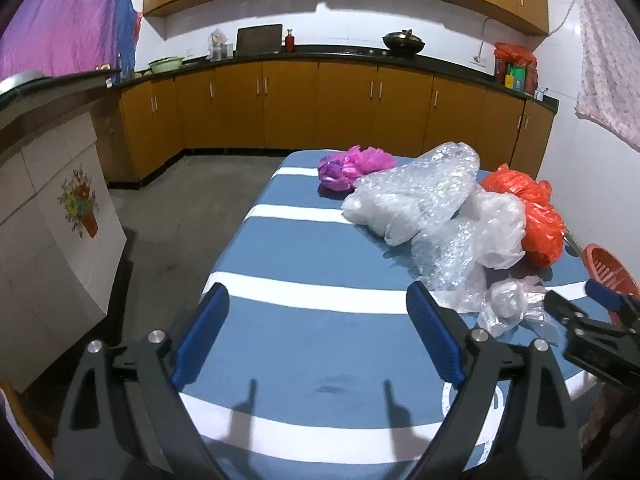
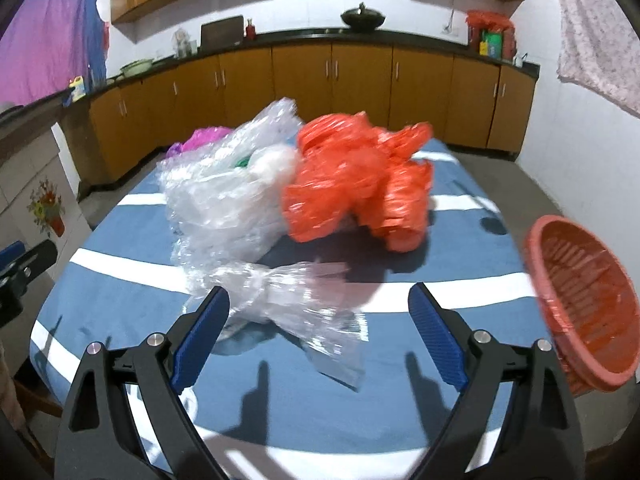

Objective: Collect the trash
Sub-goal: 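Move both open grippers back over the trash pile on the table, then grasp a clear plastic bag with the right gripper while the left grasps another clear bag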

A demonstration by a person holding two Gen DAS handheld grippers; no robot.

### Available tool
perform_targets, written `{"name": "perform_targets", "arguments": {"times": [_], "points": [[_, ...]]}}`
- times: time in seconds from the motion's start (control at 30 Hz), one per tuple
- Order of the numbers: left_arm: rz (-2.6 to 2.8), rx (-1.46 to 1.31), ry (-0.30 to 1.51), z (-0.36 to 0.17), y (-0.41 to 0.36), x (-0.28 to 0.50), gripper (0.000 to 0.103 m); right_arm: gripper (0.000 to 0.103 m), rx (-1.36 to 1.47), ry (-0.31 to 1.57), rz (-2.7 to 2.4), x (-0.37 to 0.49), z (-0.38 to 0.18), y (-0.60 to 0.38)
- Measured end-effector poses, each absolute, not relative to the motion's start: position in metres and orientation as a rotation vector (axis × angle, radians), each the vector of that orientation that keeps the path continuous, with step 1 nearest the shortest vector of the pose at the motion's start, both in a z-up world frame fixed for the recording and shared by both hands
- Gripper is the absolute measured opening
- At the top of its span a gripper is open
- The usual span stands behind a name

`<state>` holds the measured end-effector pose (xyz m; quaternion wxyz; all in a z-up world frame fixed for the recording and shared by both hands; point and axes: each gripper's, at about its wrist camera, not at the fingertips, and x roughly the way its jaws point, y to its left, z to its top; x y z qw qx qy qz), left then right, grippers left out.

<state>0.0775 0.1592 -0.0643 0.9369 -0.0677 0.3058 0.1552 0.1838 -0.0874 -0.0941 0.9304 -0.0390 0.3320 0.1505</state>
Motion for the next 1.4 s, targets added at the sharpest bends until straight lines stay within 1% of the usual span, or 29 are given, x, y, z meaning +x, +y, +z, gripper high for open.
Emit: {"name": "perform_targets", "arguments": {"times": [0.3, 0.33, 0.37, 0.43, 0.47, 0.5, 0.53, 0.57, 0.63, 0.7, 0.83, 1.17, 1.23, 1.4], "points": [[0.319, -0.169, 0.637, -0.07, 0.166, 0.076, 0.089, 0.09, -0.181, 0.742, 0.318, 0.202, -0.111, -0.047], [0.319, -0.171, 0.638, -0.07, 0.166, 0.076, 0.089, 0.083, -0.196, 0.751, 0.311, 0.204, -0.113, -0.045], [0.317, -0.174, 0.638, -0.07, 0.167, 0.076, 0.089, 0.078, -0.208, 0.767, 0.309, 0.206, -0.117, -0.043], [0.315, -0.176, 0.638, -0.07, 0.167, 0.077, 0.089, 0.059, -0.213, 0.814, 0.314, 0.21, -0.125, -0.042], [0.313, -0.178, 0.638, -0.07, 0.166, 0.078, 0.089, 0.056, -0.205, 0.828, 0.321, 0.211, -0.128, -0.044], [0.311, -0.179, 0.639, -0.071, 0.166, 0.078, 0.089, 0.05, -0.185, 0.833, 0.334, 0.211, -0.128, -0.046], [0.307, -0.18, 0.639, -0.071, 0.164, 0.079, 0.089, 0.042, -0.178, 0.833, 0.333, 0.211, -0.128, -0.048], [0.304, -0.181, 0.64, -0.071, 0.163, 0.08, 0.089, 0.037, -0.177, 0.833, 0.333, 0.211, -0.128, -0.049], [0.295, -0.184, 0.643, -0.072, 0.161, 0.081, 0.089, 0.02, -0.174, 0.832, 0.333, 0.21, -0.127, -0.051], [0.283, -0.187, 0.644, -0.071, 0.157, 0.083, 0.089, 0.013, -0.154, 0.831, 0.329, 0.207, -0.126, -0.059], [0.255, -0.191, 0.638, -0.069, 0.148, 0.088, 0.089, 0.01, -0.112, 0.829, 0.305, 0.203, -0.125, -0.079], [0.115, -0.162, 0.603, -0.056, 0.102, 0.12, 0.087, 0.01, -0.059, 0.804, 0.167, 0.194, -0.121, -0.146], [0.088, -0.145, 0.606, -0.055, 0.091, 0.132, 0.08, 0.01, -0.037, 0.803, 0.135, 0.197, -0.119, -0.162], [0.018, -0.122, 0.627, -0.059, 0.072, 0.166, 0.069, 0.01, 0.003, 0.799, 0.08, 0.201, -0.115, -0.196]]}}
